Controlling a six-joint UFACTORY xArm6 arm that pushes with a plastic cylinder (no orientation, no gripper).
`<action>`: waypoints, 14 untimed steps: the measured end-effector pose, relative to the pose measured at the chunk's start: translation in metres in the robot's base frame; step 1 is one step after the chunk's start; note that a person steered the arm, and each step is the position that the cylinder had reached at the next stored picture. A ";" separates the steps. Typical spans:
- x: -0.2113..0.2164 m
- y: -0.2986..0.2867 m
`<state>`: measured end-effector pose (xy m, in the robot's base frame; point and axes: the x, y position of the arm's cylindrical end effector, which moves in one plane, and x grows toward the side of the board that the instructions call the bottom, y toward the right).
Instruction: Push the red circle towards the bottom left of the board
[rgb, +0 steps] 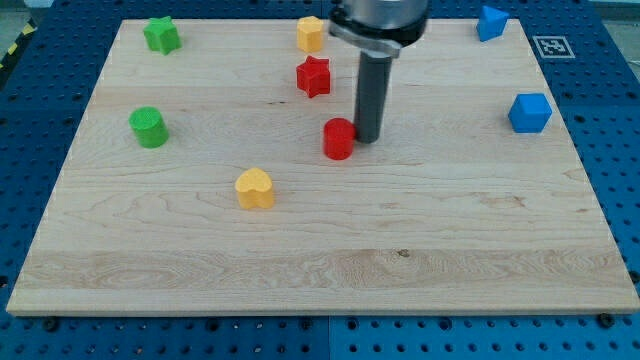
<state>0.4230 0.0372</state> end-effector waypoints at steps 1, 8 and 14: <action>0.017 -0.030; 0.006 -0.196; 0.099 -0.193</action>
<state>0.5224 -0.1557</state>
